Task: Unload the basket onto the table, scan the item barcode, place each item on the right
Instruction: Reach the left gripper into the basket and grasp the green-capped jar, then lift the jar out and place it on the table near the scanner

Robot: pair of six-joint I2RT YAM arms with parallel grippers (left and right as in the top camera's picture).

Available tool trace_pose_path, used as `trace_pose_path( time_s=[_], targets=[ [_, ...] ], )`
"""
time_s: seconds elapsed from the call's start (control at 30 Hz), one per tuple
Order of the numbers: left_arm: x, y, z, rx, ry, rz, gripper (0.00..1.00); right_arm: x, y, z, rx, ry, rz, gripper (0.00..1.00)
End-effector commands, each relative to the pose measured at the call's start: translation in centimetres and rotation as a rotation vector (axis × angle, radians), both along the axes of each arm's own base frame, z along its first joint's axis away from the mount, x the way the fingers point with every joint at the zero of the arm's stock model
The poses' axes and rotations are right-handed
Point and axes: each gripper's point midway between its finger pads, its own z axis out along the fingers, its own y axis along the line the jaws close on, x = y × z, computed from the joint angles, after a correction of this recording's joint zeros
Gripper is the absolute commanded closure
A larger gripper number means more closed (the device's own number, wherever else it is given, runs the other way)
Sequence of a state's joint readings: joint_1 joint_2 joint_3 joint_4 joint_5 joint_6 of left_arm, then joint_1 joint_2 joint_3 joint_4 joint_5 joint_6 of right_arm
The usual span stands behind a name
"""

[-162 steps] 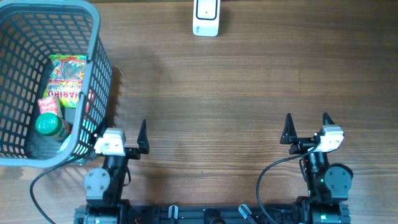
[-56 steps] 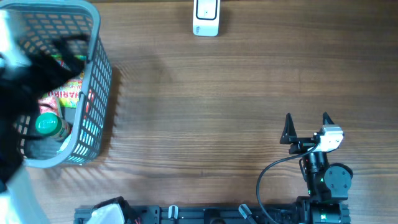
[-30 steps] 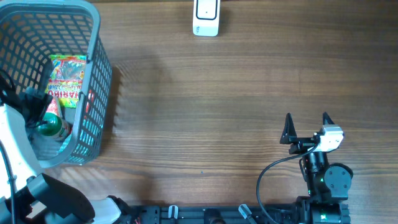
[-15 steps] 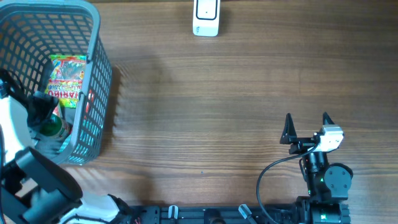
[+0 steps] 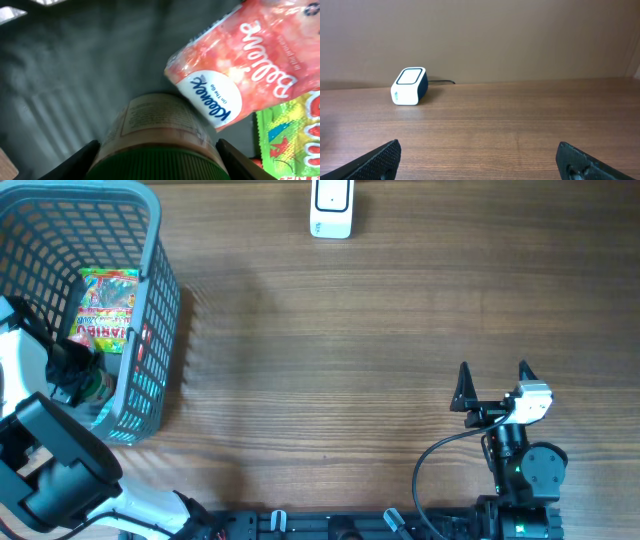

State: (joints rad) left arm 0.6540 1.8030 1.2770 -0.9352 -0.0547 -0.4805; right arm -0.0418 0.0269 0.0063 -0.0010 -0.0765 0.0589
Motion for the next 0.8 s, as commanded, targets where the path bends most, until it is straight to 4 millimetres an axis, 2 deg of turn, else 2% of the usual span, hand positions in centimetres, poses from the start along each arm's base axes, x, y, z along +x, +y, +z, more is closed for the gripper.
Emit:
trace_pose_path(
  time_s=[0.0,0.1,0.17,0.23,0.27,0.3,0.37,0.4,0.43,0.5,0.57,0.6,0.63,0.67,0.73,0.77],
  targets=[
    [-0.6,-0.6,-0.4,-0.033,0.023,0.002,0.42,0.0,-0.2,0.1,-0.005,-0.006,-0.011,0.0],
    [0.2,-0.5,2.3,-0.014,-0.032,-0.003,0.43,0.0,-0.2,0.1,-0.005,-0.006,-0.011,0.0],
    [1.8,-0.2,7.1,0.02,-0.137,-0.014,0.43,0.0,-0.2,0.1,-0.005,-0.006,-0.011,0.0],
    [3.7,-0.3,14.1,0.062,-0.304,-0.036,0.43,0.0,-0.2,0.1,-0.005,-0.006,-0.011,0.0],
    [4.6,-0.9,19.2,0.087,-0.432,-0.064,0.42,0.0,-0.2,0.1,-0.005,-0.006,-0.011,0.0],
    [5.0,-1.6,22.0,0.097,-0.51,-0.086,0.42,0.0,-0.2,0.1,-0.005,-0.006,-0.011,0.0],
    [5.3,-3.7,28.0,0.108,-0.682,-0.15,0.42,0.0,-0.1,0.1,-0.005,-0.006,-0.011,0.0],
    [5.1,-5.9,32.0,0.112,-0.804,-0.208,0.42,0.0,-0.2,0.1,-0.005,-0.006,-0.011,0.0],
    [4.8,-8.1,34.8,0.103,-0.901,-0.255,0.42,0.0,-0.2,0.1,-0.005,-0.006,-0.011,0.0],
    [4.3,-12.2,38.1,0.058,-1.023,-0.334,0.41,0.0,-0.2,0.1,-0.005,-0.006,-0.011,0.0],
    [4.2,-17.1,39.6,-0.006,-1.078,-0.449,0.42,0.0,-0.2,0.1,-0.005,-0.006,-0.011,0.0],
    [4.3,-19.3,39.7,-0.041,-1.085,-0.513,0.42,0.0,-0.2,0.1,-0.005,-0.006,-0.011,0.0],
    [4.5,-22.7,39.5,-0.097,-1.078,-0.607,0.42,0.0,-0.2,0.1,-0.005,-0.006,-0.011,0.0],
    [4.8,-24.8,38.9,-0.127,-1.059,-0.663,0.41,0.0,-0.2,0.1,-0.005,-0.006,-0.011,0.0],
    [5.6,-28.6,35.7,-0.133,-0.935,-0.745,0.4,0.0,-0.2,0.1,-0.005,-0.006,-0.011,0.0],
    [5.9,-30.1,33.2,-0.131,-0.836,-0.751,0.4,0.0,-0.2,0.1,-0.005,-0.006,-0.011,0.0]
  ],
)
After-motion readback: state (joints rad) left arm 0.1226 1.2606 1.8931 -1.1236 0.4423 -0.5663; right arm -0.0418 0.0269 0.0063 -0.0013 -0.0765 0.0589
